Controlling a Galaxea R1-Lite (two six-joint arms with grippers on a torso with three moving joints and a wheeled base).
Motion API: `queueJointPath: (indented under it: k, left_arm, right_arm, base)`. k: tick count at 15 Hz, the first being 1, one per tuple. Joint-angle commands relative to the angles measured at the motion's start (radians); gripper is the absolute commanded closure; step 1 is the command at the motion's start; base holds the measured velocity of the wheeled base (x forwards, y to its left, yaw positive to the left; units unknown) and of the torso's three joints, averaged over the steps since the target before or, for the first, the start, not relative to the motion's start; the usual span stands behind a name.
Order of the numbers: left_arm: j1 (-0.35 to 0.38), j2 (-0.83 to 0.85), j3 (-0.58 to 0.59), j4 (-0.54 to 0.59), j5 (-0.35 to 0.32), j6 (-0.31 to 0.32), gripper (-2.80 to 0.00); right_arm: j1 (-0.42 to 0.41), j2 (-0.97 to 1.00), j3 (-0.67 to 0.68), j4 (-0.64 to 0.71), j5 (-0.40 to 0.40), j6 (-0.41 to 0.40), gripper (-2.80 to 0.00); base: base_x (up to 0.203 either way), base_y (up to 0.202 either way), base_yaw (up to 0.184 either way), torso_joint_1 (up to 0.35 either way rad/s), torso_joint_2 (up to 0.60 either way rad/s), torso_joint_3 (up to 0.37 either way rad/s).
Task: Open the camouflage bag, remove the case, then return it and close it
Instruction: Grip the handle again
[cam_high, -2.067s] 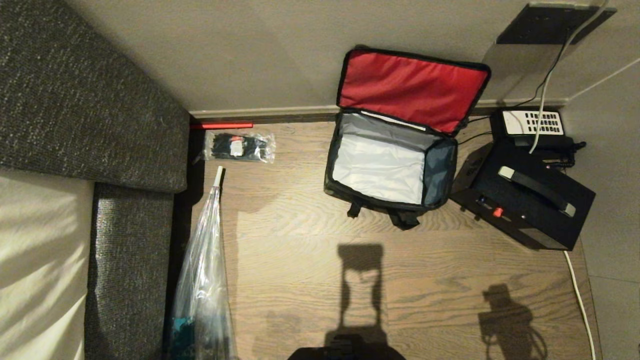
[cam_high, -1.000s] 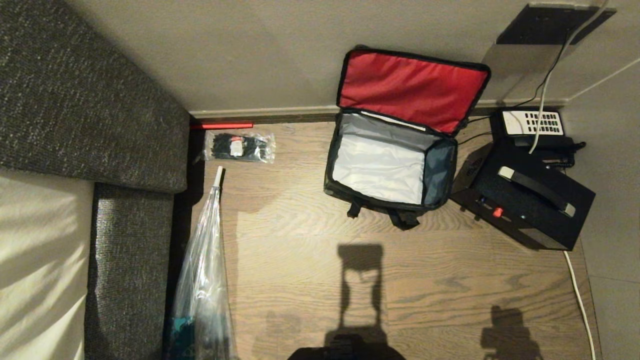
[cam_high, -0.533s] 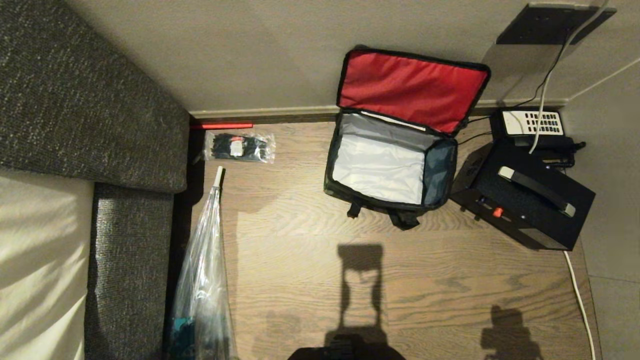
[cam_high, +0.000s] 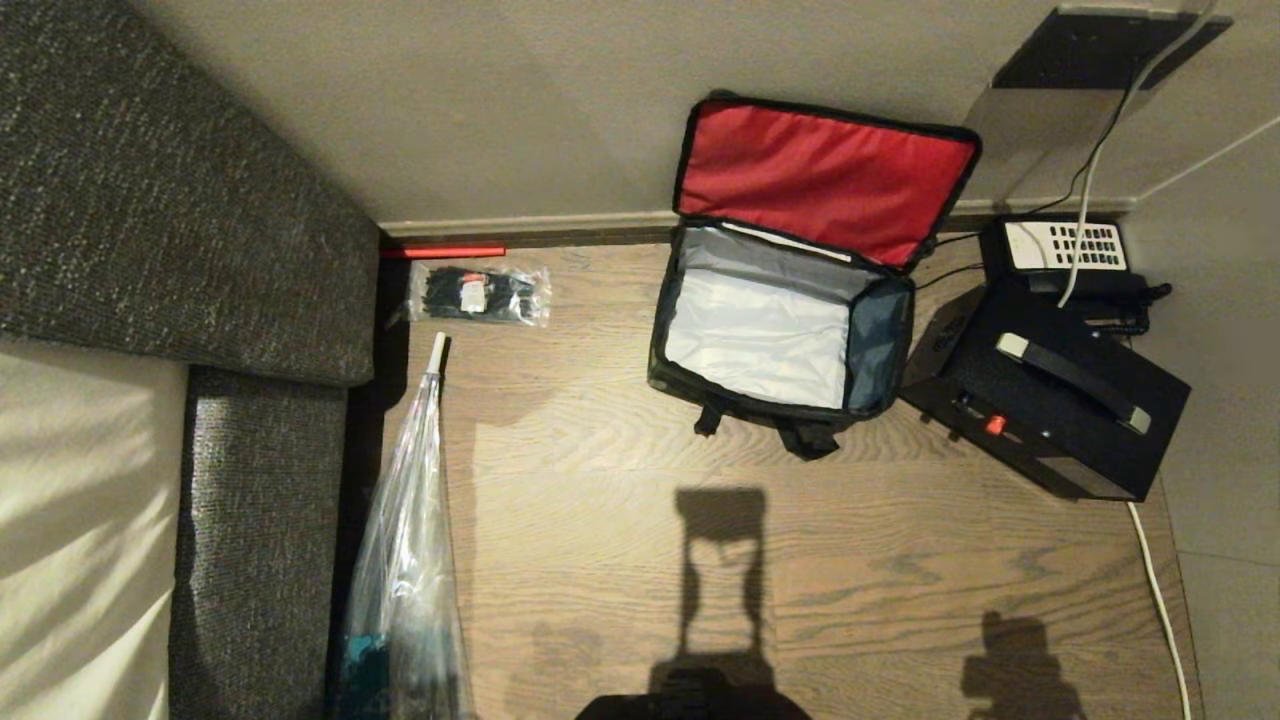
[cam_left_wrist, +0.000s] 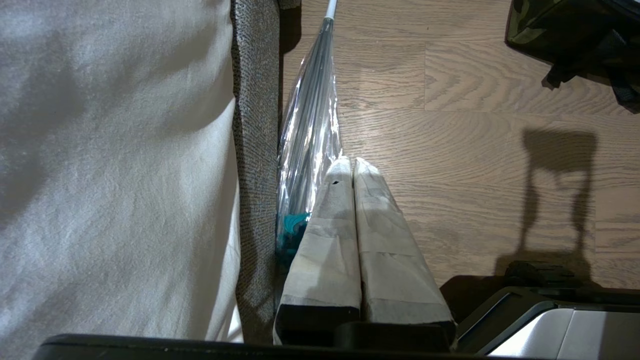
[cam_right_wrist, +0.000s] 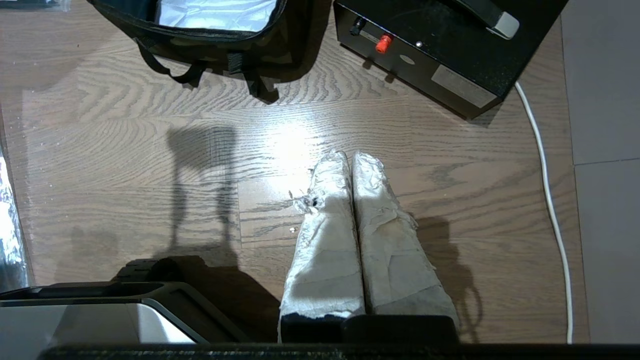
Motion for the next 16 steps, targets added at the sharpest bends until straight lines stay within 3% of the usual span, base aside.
queueJointPath:
  k: [1, 16]
  left_arm:
    - [0.0, -0.002, 0.0, 0.0, 0.001, 0.0, 0.0]
    - [0.0, -0.002, 0.0, 0.0, 0.0, 0.0, 0.0]
  right_arm:
    - [0.0, 0.002, 0.014, -0.001, 0.0, 0.001, 0.0]
    - [0.0, 0.002, 0.014, -0.001, 0.0, 0.001, 0.0]
  base:
    - [0.0, 0.0, 0.0, 0.0, 0.0, 0.0]
    - [0.0, 0.0, 0.0, 0.0, 0.0, 0.0]
